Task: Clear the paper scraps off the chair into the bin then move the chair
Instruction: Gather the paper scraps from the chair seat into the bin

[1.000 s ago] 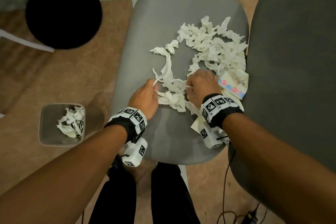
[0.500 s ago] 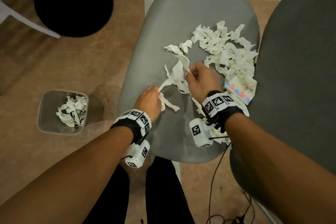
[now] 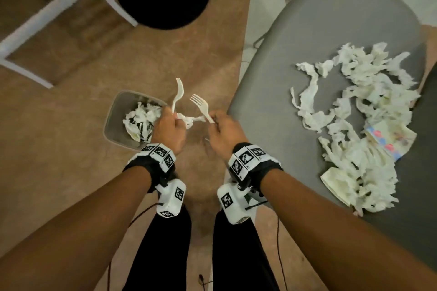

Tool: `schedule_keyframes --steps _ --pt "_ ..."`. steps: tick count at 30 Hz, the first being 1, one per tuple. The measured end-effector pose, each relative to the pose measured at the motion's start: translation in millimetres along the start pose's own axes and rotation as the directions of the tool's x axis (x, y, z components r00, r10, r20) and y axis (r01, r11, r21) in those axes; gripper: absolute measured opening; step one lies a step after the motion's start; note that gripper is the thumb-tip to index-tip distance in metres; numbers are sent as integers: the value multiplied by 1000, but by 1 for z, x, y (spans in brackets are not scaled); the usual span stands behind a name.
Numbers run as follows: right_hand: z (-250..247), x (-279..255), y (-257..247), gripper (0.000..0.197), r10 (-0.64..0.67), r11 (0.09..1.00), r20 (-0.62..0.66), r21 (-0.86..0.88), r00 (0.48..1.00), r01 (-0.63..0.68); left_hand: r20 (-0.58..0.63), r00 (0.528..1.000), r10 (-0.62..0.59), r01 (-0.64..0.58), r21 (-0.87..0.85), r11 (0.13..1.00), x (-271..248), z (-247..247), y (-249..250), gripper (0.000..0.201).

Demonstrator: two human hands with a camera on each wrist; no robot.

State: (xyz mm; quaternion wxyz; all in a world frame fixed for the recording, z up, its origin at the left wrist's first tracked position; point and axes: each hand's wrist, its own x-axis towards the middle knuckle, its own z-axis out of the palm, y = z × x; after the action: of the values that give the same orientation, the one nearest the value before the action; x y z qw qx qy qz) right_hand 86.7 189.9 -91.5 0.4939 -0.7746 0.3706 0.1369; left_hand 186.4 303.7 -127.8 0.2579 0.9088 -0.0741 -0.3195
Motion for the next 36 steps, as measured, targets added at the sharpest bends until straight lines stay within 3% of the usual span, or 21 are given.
schedule_keyframes --steps 3,6,9,12,14,16,21,24,28,32,36 --pt "53 24 -23 28 87 996 124 -37 988 -83 18 991 -136 136 -22 990 18 -26 -55 21" --pt "103 59 -39 27 166 985 194 -88 967 -151 67 967 -245 248 -42 968 40 -48 -102 27" --pt "152 89 -49 32 161 986 226 -72 961 -149 175 944 -278 301 -126 945 72 -61 -147 41" --pt "181 103 -52 51 214 962 306 -228 928 -147 275 917 -289 366 -289 885 105 -59 -201 65" --pt "184 104 -47 47 224 944 318 -305 921 -125 287 912 -292 369 -264 891 116 -57 -214 70" --pt "182 101 -46 36 217 932 342 -350 915 -90 292 906 -308 377 -221 900 108 -71 -201 68" --pt "133 86 -50 29 221 941 310 -316 925 -119 241 940 -243 298 -229 927 94 -84 -153 21" --pt "96 81 -50 24 200 978 265 -106 943 -178 210 966 -147 185 -173 967 94 -80 -105 10" --pt "44 77 -37 16 160 960 115 213 980 -181 194 981 27 -9 -94 995 83 -57 -19 12" --pt "-34 59 0 14 160 931 -11 333 987 -148 242 949 204 -205 -19 979 75 -2 63 17" --pt "-112 33 70 17 228 894 -194 430 954 -126 342 870 354 -353 -66 933 54 77 134 18"
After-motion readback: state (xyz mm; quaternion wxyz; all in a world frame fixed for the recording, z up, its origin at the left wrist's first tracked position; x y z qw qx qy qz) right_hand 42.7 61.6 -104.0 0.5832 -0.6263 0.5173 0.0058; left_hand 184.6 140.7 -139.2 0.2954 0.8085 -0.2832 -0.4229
